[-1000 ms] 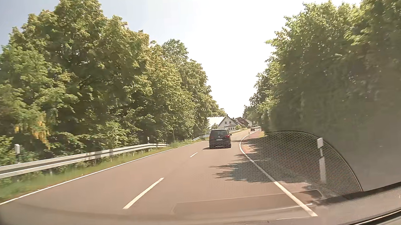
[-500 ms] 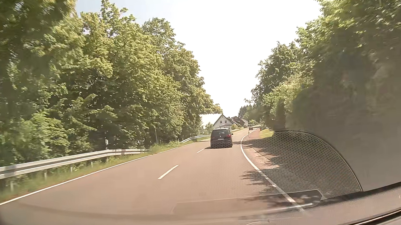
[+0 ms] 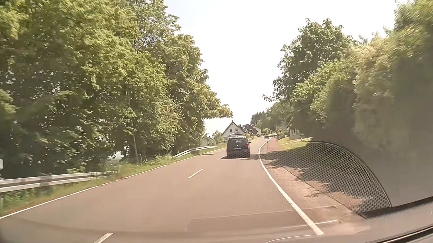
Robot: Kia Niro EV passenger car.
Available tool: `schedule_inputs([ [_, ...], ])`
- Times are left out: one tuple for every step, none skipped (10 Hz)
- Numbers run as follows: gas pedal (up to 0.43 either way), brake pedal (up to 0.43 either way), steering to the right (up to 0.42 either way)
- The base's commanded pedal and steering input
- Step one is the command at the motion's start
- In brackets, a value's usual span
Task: Follow the waypoints while adhering to traffic rules and regulations
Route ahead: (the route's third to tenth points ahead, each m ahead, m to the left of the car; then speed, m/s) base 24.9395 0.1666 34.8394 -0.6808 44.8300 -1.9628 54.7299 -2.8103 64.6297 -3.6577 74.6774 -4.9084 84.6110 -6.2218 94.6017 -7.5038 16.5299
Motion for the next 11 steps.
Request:
schedule_inputs([
  [0.157, 0.0, 0.006],
  [0.11, 0.0, 0.006],
  [0.039, 0.0, 0.006],
  [0.0, 0.0, 0.008],
  [0.0, 0.0, 0.01],
  [0.0, 0.0, 0.012],
  [0.0, 0.0, 0.013],
  [0.0, 0.0, 0.014],
  [0.0, 0.0, 0.018],
  [0.0, 0.0, 0.021],
  [0.0, 0.0, 0.021],
])
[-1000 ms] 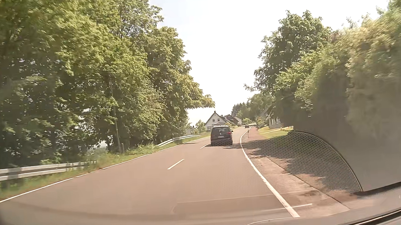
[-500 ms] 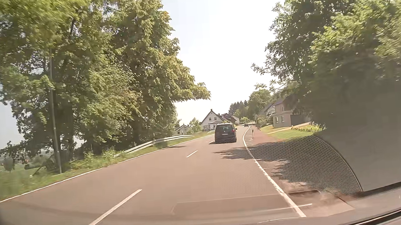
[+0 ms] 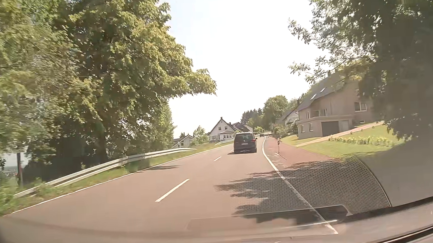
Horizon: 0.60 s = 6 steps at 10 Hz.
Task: Follow the waypoints while adhering to traffic rules and regulations
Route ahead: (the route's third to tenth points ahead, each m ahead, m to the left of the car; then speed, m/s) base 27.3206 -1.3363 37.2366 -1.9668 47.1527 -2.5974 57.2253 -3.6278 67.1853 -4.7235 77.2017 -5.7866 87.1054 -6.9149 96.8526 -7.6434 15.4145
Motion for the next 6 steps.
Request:
schedule_inputs([
  [0.0, 0.0, 0.018],
  [0.039, 0.0, 0.016],
  [0.079, 0.0, 0.016],
  [0.087, 0.0, 0.016],
  [0.11, 0.0, 0.015],
  [0.118, 0.0, 0.015],
])
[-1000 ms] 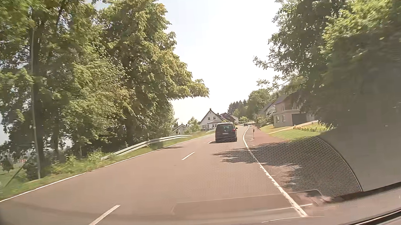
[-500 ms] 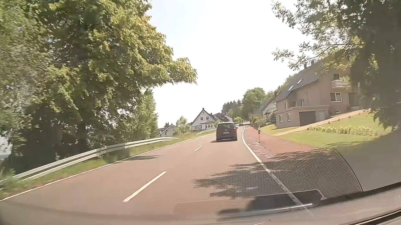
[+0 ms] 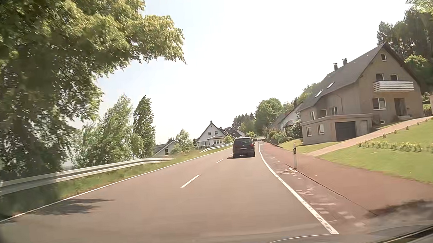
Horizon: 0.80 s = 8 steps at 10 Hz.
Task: Follow the waypoints while adhering to traffic rules and regulations
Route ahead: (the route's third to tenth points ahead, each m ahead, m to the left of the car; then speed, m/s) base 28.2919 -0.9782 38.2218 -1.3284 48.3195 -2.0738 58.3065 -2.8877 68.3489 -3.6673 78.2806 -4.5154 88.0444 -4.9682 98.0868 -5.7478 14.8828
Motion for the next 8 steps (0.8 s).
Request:
schedule_inputs([
  [0.118, 0.0, 0.014],
  [0.138, 0.0, 0.011],
  [0.15, 0.0, 0.01],
  [0.15, 0.0, 0.01],
  [0.157, 0.0, 0.01],
  [0.157, 0.0, 0.01],
  [0.157, 0.0, 0.01],
  [0.169, 0.0, 0.01],
])
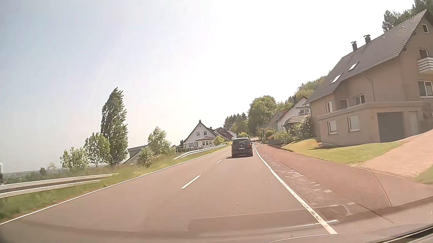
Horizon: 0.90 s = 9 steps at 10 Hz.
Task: Follow the waypoints while adhering to traffic rules and regulations
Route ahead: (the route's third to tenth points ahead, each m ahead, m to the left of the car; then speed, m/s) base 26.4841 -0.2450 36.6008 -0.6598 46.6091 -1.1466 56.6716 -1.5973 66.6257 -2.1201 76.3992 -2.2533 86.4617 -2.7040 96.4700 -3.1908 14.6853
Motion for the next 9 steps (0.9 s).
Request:
schedule_inputs([
  [0.169, 0.0, 0.01],
  [0.169, 0.0, 0.009],
  [0.169, 0.0, 0.009],
  [0.169, 0.0, 0.008],
  [0.169, 0.0, 0.007],
  [0.169, 0.0, 0.006],
  [0.169, 0.0, 0.006],
  [0.169, 0.0, 0.006],
  [0.169, 0.0, 0.006],
])
